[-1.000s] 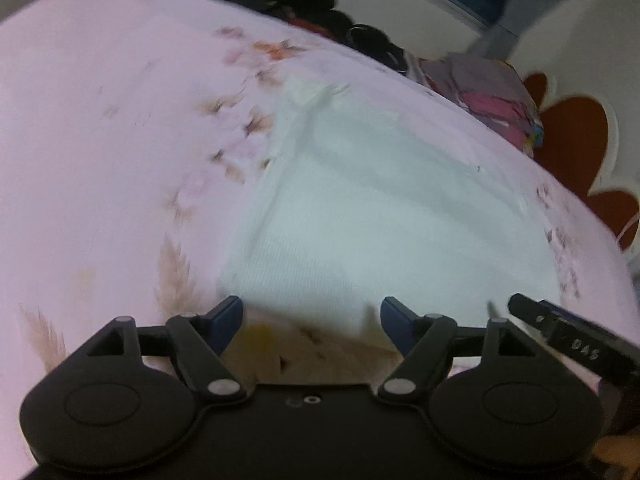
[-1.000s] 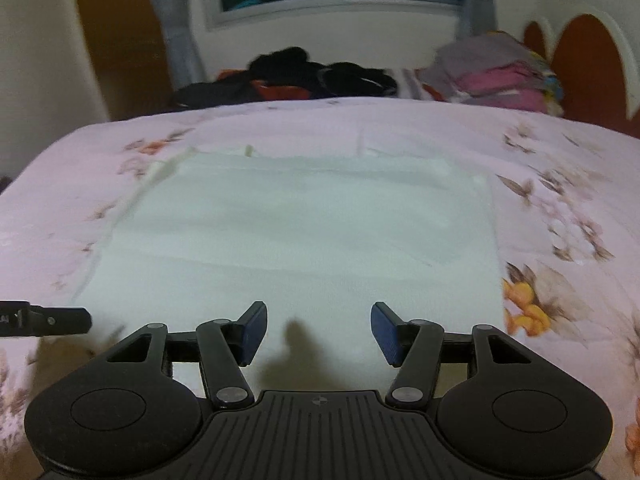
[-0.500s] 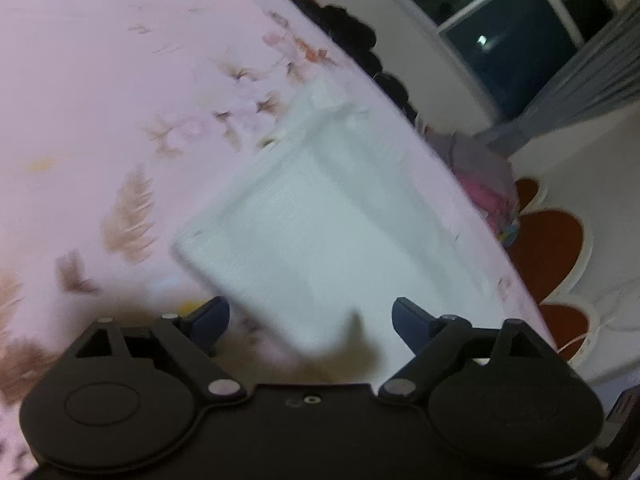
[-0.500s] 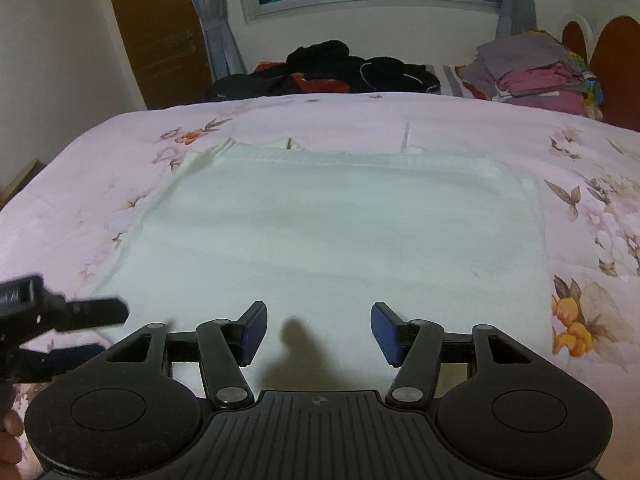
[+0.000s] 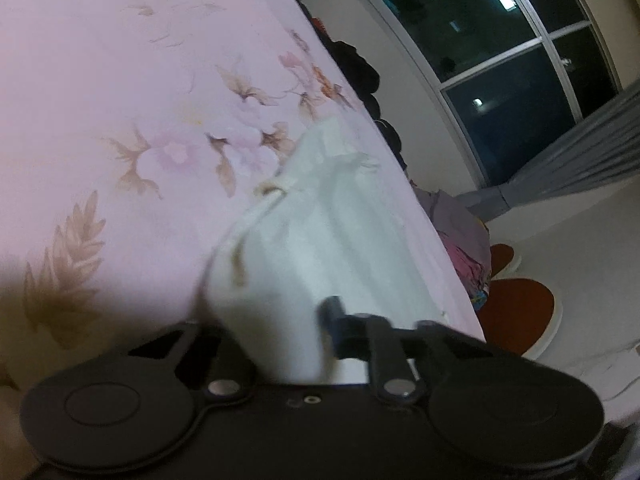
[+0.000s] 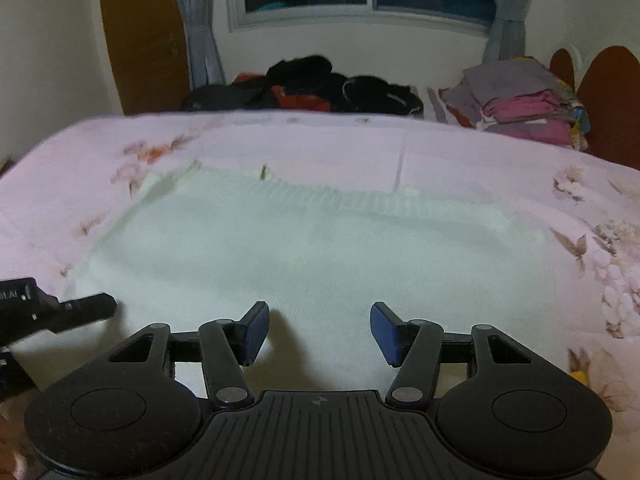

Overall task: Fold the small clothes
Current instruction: 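Grasp a sweater edge with the left tool and fold it over, then open the left tool to release the folded edge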

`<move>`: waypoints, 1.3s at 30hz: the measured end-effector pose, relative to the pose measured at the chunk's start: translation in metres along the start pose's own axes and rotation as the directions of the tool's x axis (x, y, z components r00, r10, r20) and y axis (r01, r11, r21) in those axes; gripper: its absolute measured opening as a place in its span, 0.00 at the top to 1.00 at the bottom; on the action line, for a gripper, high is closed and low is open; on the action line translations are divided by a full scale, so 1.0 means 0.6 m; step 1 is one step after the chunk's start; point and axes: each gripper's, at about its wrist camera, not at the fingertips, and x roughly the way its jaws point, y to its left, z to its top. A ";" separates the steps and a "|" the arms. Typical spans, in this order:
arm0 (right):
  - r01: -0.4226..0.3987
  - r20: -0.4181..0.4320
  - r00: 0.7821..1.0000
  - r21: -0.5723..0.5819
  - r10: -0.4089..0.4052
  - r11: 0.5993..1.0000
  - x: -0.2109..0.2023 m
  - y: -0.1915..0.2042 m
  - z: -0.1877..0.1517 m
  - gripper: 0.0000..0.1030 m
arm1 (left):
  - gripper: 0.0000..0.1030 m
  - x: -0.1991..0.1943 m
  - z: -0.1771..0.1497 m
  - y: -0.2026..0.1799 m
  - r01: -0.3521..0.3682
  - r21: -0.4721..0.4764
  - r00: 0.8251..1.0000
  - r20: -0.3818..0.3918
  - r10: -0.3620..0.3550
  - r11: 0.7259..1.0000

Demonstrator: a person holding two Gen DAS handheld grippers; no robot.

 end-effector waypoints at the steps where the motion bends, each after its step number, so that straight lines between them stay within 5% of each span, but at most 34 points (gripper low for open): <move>1: 0.017 0.017 1.000 -0.026 -0.016 1.000 0.006 0.004 -0.008 0.45 | 0.91 0.001 0.001 0.002 0.004 -0.002 1.000 0.000 -0.004 1.000; 10: 0.064 0.051 0.997 -0.082 -0.060 0.995 0.015 0.023 -0.023 0.45 | 0.93 -0.019 -0.005 -0.024 -0.010 0.101 0.999 0.047 0.006 0.995; 15: 0.038 0.046 0.998 -0.053 -0.036 0.998 0.010 0.015 -0.016 0.44 | 0.93 -0.040 -0.018 -0.101 -0.012 0.313 0.995 0.099 -0.020 0.950; 21: 0.001 0.087 0.996 0.105 -0.010 0.994 -0.040 -0.040 -0.013 0.45 | 0.93 -0.035 -0.059 -0.223 0.036 0.590 0.996 0.047 -0.079 0.807; 26: 0.055 0.120 0.989 0.230 -0.084 0.972 -0.113 -0.133 -0.036 0.44 | 0.93 0.006 -0.148 -0.310 0.152 0.734 0.988 -0.096 -0.121 0.662; 31: 0.120 0.110 0.980 0.324 -0.164 0.938 -0.174 -0.217 -0.071 0.44 | 0.93 0.056 -0.267 -0.335 0.228 0.827 0.969 -0.243 -0.040 0.514; 33: 0.128 0.107 0.979 0.347 -0.175 0.929 -0.191 -0.235 -0.083 0.44 | 0.91 0.072 -0.295 -0.327 0.222 0.847 0.964 -0.264 0.020 0.482; 37: 0.075 0.120 0.984 0.391 -0.131 0.918 -0.214 -0.251 -0.092 0.44 | 0.76 0.067 -0.317 -0.312 0.237 0.838 0.956 -0.290 0.034 0.491; 39: 0.044 0.132 0.986 0.398 -0.104 0.916 -0.223 -0.250 -0.092 0.44 | 0.69 0.051 -0.330 -0.313 0.274 0.850 0.949 -0.316 0.020 0.450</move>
